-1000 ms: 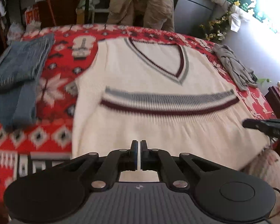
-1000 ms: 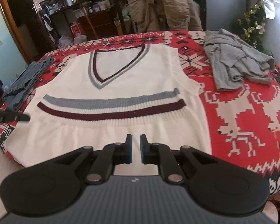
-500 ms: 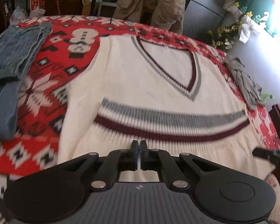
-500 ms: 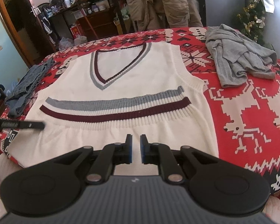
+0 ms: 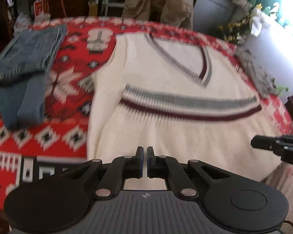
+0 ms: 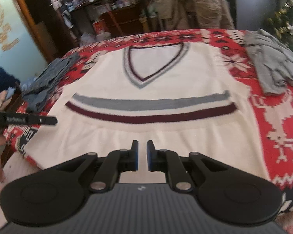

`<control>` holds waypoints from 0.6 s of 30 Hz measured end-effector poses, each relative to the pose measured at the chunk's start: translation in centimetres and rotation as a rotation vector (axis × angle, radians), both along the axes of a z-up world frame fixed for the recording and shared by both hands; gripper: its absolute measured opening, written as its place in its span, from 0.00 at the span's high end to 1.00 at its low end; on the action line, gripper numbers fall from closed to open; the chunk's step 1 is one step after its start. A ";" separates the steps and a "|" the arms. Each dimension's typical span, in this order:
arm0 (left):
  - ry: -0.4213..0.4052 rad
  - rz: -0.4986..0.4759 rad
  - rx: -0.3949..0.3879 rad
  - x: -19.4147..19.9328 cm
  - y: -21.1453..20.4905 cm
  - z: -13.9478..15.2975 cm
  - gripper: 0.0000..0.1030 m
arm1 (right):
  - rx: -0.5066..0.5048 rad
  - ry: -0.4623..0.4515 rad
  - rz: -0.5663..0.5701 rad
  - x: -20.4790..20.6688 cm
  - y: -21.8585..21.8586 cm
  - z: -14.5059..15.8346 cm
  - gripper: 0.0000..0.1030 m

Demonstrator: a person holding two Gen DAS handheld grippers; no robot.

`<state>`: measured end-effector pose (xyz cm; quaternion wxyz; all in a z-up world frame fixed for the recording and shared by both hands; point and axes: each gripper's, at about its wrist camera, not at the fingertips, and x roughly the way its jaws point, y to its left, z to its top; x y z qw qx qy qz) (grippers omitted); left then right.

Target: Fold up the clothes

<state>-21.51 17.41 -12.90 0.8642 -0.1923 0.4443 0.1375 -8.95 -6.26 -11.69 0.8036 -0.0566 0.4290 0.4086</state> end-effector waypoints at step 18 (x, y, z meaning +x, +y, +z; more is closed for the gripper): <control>-0.102 -0.018 -0.036 3.6 1.5 1.1 0.97 | -0.061 -0.021 0.094 -1.6 5.7 -1.2 0.96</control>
